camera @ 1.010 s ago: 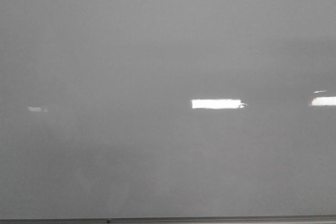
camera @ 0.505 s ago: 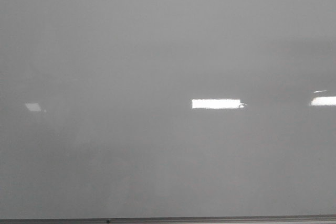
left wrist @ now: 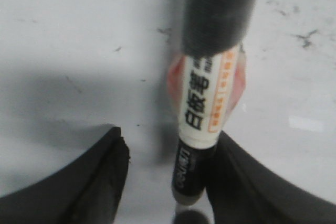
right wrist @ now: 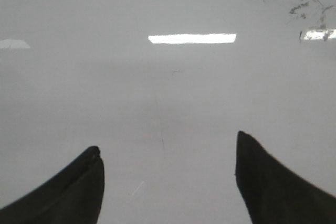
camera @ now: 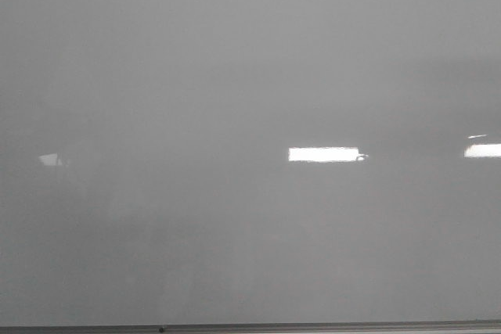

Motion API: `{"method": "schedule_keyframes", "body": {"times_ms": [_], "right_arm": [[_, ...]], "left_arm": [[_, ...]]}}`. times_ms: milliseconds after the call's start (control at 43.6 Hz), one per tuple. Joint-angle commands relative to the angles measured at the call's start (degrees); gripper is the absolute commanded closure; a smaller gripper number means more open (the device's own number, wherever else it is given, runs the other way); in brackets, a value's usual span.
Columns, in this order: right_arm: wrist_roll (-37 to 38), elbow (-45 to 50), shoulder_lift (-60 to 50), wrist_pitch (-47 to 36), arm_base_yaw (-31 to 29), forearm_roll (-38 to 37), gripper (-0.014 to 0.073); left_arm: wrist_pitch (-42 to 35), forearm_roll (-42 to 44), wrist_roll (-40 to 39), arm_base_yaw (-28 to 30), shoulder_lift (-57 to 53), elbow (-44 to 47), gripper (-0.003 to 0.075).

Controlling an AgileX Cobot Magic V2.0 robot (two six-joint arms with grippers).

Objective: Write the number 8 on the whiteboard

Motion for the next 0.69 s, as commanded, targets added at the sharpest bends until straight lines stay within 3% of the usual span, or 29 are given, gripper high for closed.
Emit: {"method": "schedule_keyframes", "body": {"times_ms": [0,344,551,666], "right_arm": [[-0.2,-2.0,0.9,-4.2,0.0,0.1,0.0048],[-0.2,-2.0,0.9,-4.2,0.0,0.1,0.0048],[-0.2,-2.0,0.9,-4.3,0.0,0.1,0.0048],[-0.2,-2.0,0.9,-3.7,0.0,0.3,0.0048]], "left_arm": [[-5.7,-0.3,0.0,-0.3,-0.7,-1.7,0.0479],[-3.1,-0.3,0.0,-0.3,-0.6,-1.7,0.0741],[3.8,-0.8,0.0,-0.3,-5.3,-1.7,0.0741],[11.5,-1.1,0.0,-0.4,-10.6,-2.2,0.0741]]}}
